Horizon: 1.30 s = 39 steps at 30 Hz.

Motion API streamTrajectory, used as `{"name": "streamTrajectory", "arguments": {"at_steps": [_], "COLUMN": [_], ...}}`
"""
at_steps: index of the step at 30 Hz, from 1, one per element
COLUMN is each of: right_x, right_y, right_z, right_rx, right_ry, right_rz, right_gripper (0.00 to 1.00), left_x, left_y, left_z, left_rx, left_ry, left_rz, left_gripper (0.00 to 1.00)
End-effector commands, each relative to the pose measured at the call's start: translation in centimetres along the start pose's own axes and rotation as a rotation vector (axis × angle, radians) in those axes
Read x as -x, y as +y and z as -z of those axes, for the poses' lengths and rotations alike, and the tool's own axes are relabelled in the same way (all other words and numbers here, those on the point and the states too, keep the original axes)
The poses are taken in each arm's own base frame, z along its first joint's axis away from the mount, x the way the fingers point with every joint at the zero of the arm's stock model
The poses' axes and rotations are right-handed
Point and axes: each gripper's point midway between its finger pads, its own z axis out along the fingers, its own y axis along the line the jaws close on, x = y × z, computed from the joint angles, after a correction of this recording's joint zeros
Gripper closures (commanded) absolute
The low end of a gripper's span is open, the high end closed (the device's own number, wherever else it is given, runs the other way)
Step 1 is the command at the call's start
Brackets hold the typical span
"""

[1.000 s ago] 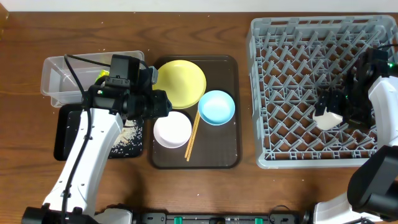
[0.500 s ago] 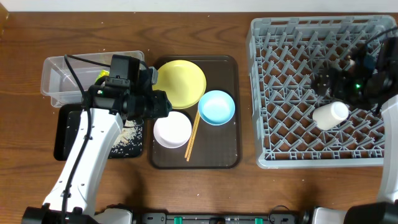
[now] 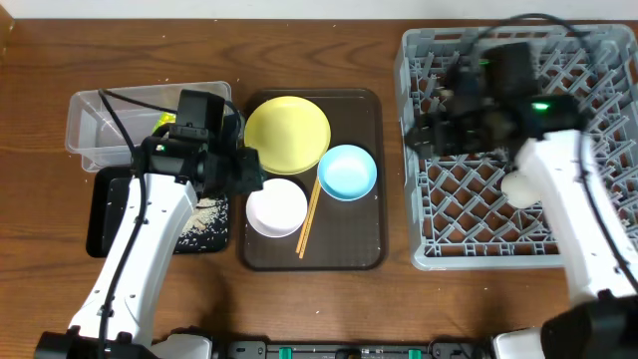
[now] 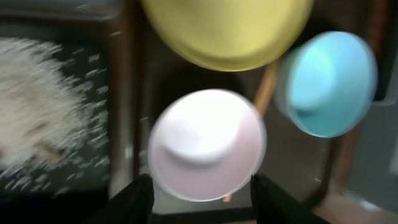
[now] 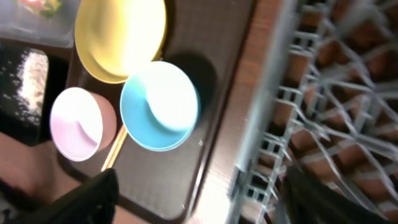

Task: Sort waste into correct bins and load items into the dishwasher rack
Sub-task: 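Move the right gripper toward the blue bowl on the tray, then grasp the blue bowl rim with the right gripper and lift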

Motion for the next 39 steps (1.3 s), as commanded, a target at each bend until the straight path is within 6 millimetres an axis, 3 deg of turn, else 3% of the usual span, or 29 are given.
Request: {"name": "streamTrajectory", "arguments": {"at_steps": [1, 6, 10, 18, 20, 23, 27, 35, 39], "right_x": [0.2, 0.7, 0.2, -1.8, -2.3, -2.6, -2.5, -3.8, -4.2], "right_y": [0.3, 2.0, 2.6, 0.5, 0.3, 0.2, 0.2, -0.1, -0.1], "right_z": [-2.5, -7.1, -10.9, -15.9, -16.5, -16.9, -17.0, -17.0, -17.1], "right_rx": [-0.082, -0.106, -0.144, -0.309, -0.312, -0.312, -0.309, -0.322, -0.325], "right_ry": [0.025, 0.04, 0.071, 0.143, 0.159, 0.172, 0.17, 0.222, 0.234], "right_rz": [0.033, 0.111, 0.133, 0.102, 0.098, 0.084, 0.085, 0.078, 0.077], "right_gripper": [0.23, 0.37, 0.38, 0.39, 0.43, 0.66, 0.8, 0.88, 0.99], "left_x": [0.6, 0.2, 0.2, 0.2, 0.2, 0.2, 0.2, 0.1, 0.1], "left_y": [2.6, 2.9, 2.9, 2.9, 2.9, 2.9, 2.9, 2.9, 2.9], "left_z": [0.6, 0.6, 0.6, 0.6, 0.6, 0.6, 0.6, 0.6, 0.6], "left_rx": [0.147, 0.16, 0.16, 0.16, 0.159, 0.16, 0.159, 0.16, 0.16], "left_ry": [-0.046, -0.033, -0.032, -0.032, -0.032, -0.032, -0.032, -0.028, -0.029], "left_rz": [0.096, 0.1, 0.1, 0.1, 0.1, 0.1, 0.1, 0.101, 0.1], "left_gripper": [0.47, 0.47, 0.47, 0.46, 0.46, 0.46, 0.46, 0.46, 0.46]}}
